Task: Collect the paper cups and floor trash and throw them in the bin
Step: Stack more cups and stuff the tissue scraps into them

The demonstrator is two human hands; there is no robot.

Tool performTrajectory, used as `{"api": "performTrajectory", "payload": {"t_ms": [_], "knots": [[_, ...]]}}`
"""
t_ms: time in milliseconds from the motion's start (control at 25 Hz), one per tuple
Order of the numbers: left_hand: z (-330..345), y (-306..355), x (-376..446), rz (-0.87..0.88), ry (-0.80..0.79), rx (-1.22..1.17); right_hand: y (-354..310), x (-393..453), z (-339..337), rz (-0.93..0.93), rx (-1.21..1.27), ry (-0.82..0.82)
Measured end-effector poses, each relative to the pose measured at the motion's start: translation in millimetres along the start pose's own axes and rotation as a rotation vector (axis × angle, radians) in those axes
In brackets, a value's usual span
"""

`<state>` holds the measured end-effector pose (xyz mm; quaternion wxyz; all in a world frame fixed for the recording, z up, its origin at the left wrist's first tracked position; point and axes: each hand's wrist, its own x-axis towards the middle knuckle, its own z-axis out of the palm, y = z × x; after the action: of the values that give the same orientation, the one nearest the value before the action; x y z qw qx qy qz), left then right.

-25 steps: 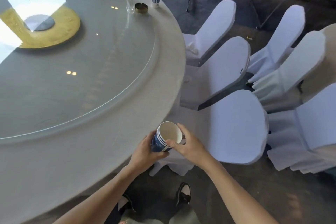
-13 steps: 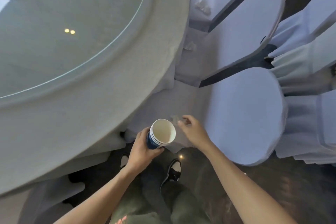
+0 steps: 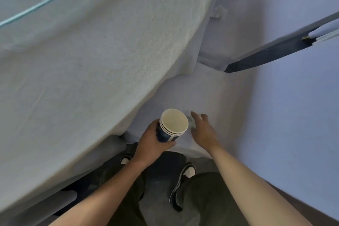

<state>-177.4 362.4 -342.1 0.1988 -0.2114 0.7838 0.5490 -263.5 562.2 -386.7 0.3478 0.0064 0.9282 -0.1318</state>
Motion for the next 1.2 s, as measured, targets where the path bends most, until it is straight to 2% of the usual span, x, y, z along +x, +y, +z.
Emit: {"api": "performTrajectory", "payload": {"t_ms": [200, 280, 440, 600, 800, 1040, 1200], "knots": [[5.0, -6.9, 15.0, -0.01, -0.032, 0.014, 9.8, 21.1, 15.0, -0.021, 0.006, 0.076], [0.7, 3.7, 7.9, -0.009, -0.042, 0.029, 3.4, 11.3, -3.1, 0.029, 0.125, 0.125], [-16.4, 52.4, -27.3, 0.0, -0.061, 0.095, -32.7, -54.2, -82.6, 0.065, 0.599, 0.266], [-36.2, 126.7, -76.6, 0.09, -0.081, 0.196, -65.9, -155.3, -174.8, -0.036, 0.754, 0.324], [-48.5, 213.9, -133.7, 0.227, -0.095, 0.228, -81.2, -256.8, -245.5, -0.108, 0.571, 0.277], [-27.2, 289.8, -187.1, 0.409, -0.005, 0.187, -52.0, -329.1, -324.7, -0.294, 0.285, 0.141], [17.5, 316.2, -211.6, 0.422, 0.096, 0.106, -6.1, -357.8, -359.8, -0.499, 0.241, 0.208]]}}
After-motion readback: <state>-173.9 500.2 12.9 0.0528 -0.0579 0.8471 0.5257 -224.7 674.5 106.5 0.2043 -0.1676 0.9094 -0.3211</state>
